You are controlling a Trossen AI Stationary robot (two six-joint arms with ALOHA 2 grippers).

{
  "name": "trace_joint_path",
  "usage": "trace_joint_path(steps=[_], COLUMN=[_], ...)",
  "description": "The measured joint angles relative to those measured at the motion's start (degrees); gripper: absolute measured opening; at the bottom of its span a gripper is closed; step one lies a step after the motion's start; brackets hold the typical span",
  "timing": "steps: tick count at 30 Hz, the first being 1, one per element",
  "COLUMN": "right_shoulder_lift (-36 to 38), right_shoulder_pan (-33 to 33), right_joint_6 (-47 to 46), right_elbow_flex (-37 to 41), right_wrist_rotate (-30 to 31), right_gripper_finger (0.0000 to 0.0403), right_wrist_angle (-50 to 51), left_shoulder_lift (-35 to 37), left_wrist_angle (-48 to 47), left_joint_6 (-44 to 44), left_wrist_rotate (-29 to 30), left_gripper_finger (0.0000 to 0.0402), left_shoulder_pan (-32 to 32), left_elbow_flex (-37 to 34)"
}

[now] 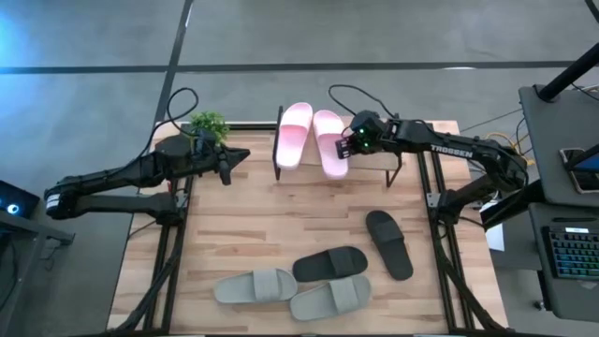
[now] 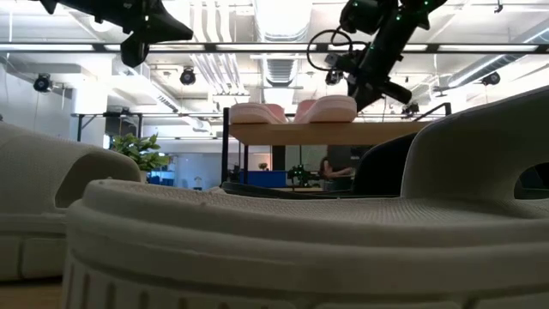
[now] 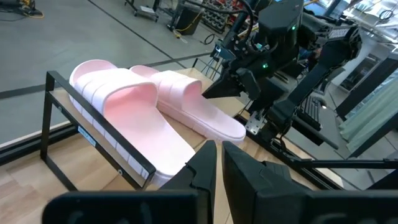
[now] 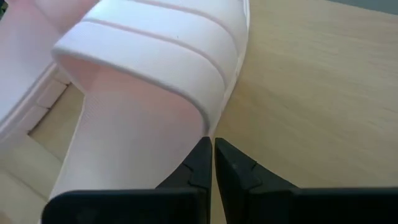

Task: Pick and place slides into the shelf
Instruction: Put the pink slide on the shelf

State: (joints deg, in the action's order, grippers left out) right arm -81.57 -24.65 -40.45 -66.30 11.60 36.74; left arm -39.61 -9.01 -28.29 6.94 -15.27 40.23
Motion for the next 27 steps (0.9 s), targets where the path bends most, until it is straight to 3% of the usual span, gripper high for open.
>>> trace_joint_path(steps=[11,18,27], right_shoulder_lift=[-0.05,0.74,2.32], right_shoulder_pan=[-0.01,0.01,0.20], right_joint_6=[0.25,3.45,3.19], right_elbow_flex=[0.00,0.00,-0.02], right_wrist_rotate=[-1.72,-7.96,-7.89], right_gripper_finger=[0.0013,0.0013,0.0013], right_wrist_angle=[-3.51,-11.47,-1.98], left_shoulder_lift=[-1.32,-1.28,-0.57], left_wrist_angle=[0.06,0.41,0.96], left_joint_6=[0.11,0.13,0.12], left_wrist_rotate=[1.05,1.05,1.02], left_gripper_finger=[0.0011,0.0011,0.0011], left_shoulder_pan=[0.00,0.00,0.00], left_elbow_flex=[0.00,0.00,0.00])
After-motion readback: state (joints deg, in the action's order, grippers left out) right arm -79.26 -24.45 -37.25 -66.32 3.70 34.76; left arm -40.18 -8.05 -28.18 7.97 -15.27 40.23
